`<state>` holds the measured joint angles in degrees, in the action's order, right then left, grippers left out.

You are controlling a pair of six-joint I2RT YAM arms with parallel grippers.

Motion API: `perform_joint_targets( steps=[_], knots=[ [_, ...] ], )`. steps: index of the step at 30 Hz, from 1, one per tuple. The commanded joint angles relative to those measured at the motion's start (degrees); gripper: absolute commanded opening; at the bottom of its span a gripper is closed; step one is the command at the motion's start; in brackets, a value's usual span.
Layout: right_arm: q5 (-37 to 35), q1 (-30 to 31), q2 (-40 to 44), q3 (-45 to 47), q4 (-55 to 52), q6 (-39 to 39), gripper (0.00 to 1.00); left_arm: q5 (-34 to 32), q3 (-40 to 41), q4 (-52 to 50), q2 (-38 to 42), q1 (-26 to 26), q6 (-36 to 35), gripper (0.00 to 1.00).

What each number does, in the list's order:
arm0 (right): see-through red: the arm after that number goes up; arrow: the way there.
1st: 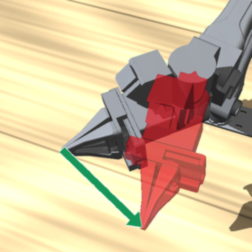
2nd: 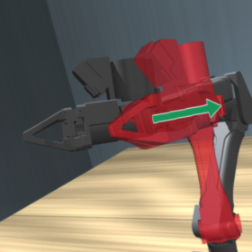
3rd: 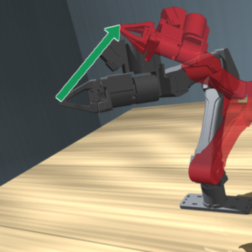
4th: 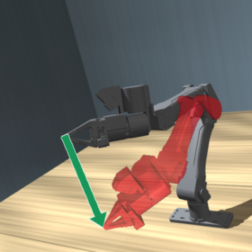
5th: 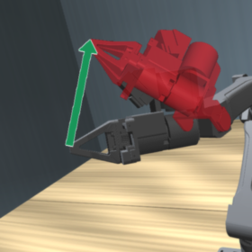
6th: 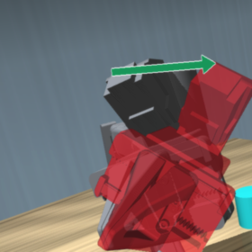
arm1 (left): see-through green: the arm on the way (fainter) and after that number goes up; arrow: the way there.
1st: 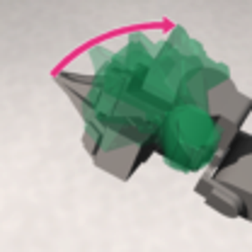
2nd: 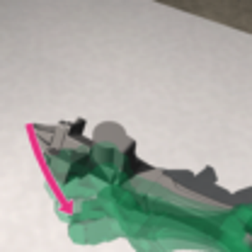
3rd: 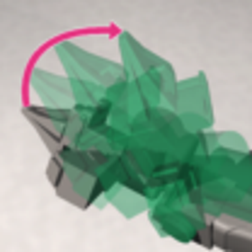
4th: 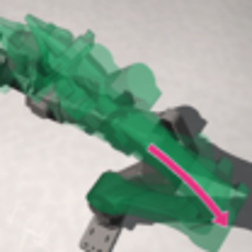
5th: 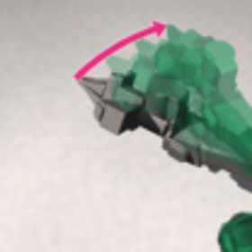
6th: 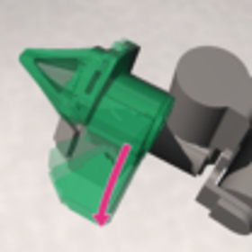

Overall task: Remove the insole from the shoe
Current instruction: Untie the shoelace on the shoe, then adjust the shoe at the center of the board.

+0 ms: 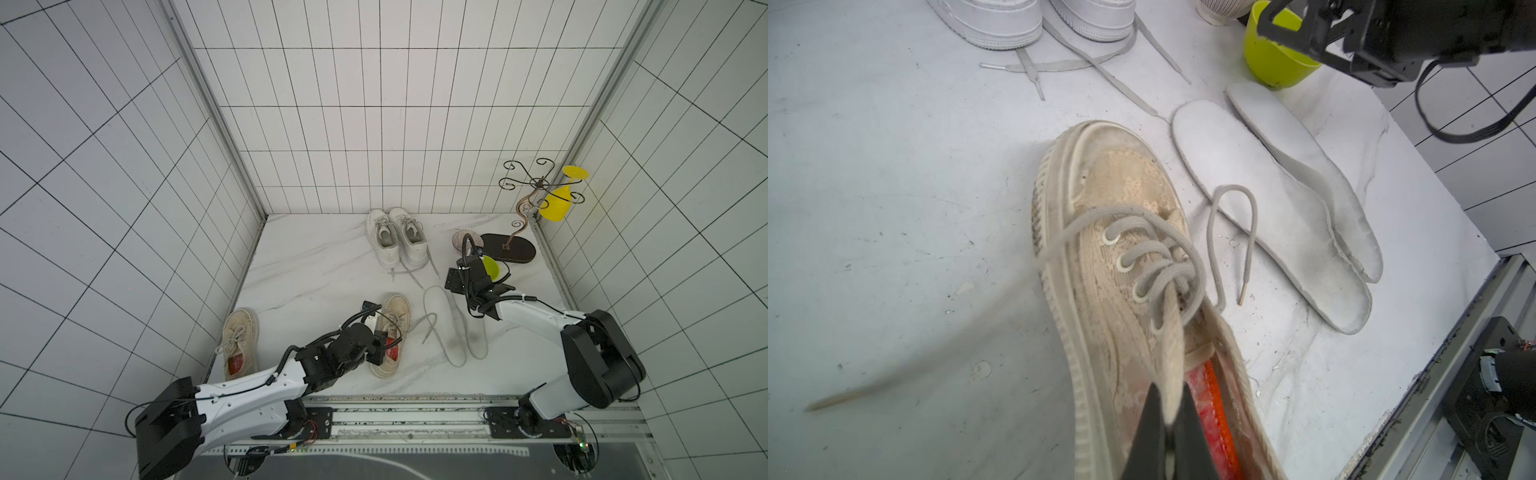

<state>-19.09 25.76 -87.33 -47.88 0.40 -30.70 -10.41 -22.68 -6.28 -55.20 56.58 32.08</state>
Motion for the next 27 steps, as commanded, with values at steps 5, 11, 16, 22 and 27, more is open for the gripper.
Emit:
perform_joint_targets(
  steps=[5, 11, 16, 22, 27],
  knots=[
    [9.6, 1.0, 5.2, -3.6, -1.5, 0.9, 0.84, -5.9, 0.7, 4.5, 2.4, 0.1, 1.9, 0.0],
    [17.8, 11.4, 14.4, 2.4, 2.9, 6.5, 0.82, -11.2, -2.3, 6.4, -1.6, -0.6, 5.1, 0.0],
    [20.4, 20.3, 15.3, 4.2, 2.4, 3.7, 0.79, -9.4, -4.6, 10.1, -6.4, -3.1, 8.7, 0.0],
    [21.1, 24.6, 12.5, 6.7, 4.7, 1.4, 0.72, -2.9, -7.8, 13.9, -9.5, -5.5, 10.3, 0.0],
    [23.1, 26.1, 10.1, 7.0, 6.1, 1.1, 0.66, -1.4, -8.7, 15.7, -10.2, -5.5, 9.7, 0.0]
  ],
)
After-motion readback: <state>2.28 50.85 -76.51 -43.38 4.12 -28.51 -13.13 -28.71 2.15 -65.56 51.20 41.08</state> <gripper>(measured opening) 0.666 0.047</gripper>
